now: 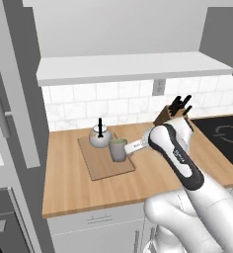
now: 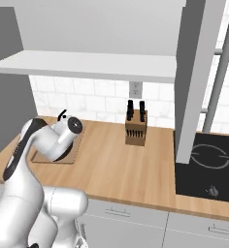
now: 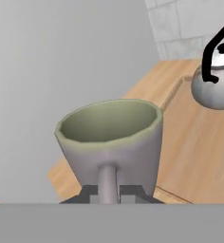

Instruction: Pick the kettle from the counter and place it on the tray. Then pick the mug from the cabinet and place it on the tray. Then close the cabinet doors.

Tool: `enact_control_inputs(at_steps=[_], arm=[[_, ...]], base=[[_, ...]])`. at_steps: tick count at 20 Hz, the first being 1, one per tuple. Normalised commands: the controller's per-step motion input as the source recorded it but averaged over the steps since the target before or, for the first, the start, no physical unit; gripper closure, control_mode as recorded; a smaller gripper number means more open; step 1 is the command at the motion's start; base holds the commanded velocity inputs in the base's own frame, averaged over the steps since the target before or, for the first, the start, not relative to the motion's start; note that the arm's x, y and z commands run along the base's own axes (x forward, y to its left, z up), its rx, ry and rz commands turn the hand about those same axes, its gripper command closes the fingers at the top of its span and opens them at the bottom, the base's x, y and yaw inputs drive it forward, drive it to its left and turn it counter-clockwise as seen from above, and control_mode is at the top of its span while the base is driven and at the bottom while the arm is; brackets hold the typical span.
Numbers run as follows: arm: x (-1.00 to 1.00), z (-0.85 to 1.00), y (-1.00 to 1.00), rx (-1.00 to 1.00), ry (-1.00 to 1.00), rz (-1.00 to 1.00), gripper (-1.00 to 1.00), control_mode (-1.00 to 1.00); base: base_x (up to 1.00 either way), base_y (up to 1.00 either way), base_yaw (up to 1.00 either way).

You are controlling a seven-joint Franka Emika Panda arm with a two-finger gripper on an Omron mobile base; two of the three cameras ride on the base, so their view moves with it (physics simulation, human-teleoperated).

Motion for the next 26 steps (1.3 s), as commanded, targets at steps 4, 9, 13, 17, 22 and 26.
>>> enact_control_inputs(at_steps=[4,9,13,17,22,26], arm=[[0.46,-0.50,0.03,0.00,-0.05,0.03,1.00,-1.00],[0.42,-0.32,0.05,0.00,-0.04,0.06,1.00,-1.00],[0.28,-0.30,0.01,-0.10,0.00,0.22,1.00,-1.00],[0.38,-0.23,0.03,-0.12,0.00,0.24,1.00,-1.00],[0.18,-0.25,0.03,-0.08,-0.11,0.17,1.00,-1.00],[0.09,-0.24,0.00,-0.01,-0.19,0.04,1.00,-1.00]], base=[[0.00,0.00,0.00],[0.00,0.00,0.00],[0.00,0.00,0.00],[0.00,0.00,0.00],[0.00,0.00,0.00],[0.00,0.00,0.00]])
